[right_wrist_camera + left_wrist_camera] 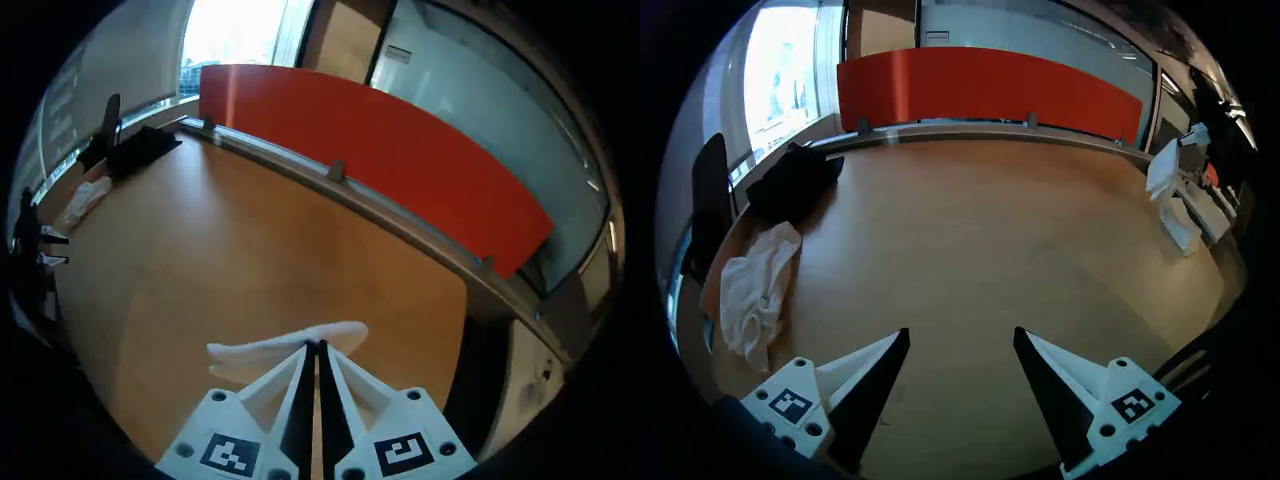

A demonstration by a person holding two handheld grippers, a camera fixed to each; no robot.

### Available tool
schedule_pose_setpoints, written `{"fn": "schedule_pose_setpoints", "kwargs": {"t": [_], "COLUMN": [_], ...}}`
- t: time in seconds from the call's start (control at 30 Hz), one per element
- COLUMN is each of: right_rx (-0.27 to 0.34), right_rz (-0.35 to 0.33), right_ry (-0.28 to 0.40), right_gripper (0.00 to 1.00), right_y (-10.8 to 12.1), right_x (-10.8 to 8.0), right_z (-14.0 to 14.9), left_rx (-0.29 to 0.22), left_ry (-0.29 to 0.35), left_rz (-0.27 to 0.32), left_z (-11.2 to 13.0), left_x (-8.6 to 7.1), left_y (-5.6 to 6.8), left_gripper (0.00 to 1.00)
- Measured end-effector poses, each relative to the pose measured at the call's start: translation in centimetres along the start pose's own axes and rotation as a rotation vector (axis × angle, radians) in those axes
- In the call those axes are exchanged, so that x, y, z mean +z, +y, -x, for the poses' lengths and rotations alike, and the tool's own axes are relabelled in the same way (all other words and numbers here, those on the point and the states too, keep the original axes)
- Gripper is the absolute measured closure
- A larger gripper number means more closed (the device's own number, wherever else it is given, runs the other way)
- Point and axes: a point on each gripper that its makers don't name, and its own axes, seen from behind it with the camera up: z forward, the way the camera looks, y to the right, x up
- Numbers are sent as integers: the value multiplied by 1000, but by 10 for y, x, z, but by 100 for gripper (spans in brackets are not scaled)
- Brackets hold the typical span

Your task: Fold towel

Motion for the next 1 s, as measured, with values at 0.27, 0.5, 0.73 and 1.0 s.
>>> {"fn": "schedule_pose_setpoints", "kwargs": {"t": [0.27, 0.5, 0.73, 1.0], "right_rx": [47, 82, 134, 213], "right_rz": [46, 78, 105, 115], "right_ry": [-28, -51, -94, -143], "right_gripper": [97, 97, 97, 97], "right_y": [31, 44, 52, 49], "right_x": [-11, -18, -27, -34], "right_z": [25, 53, 98, 153], "left_rx": [10, 18, 28, 44], "left_ry": [-1, 2, 5, -2], "left_rz": [8, 9, 5, 8], "left_z": [-3, -6, -9, -9], "left_x": [3, 3, 0, -2], "left_y": [7, 9, 9, 12], "left_gripper": [3, 3, 3, 3]}}
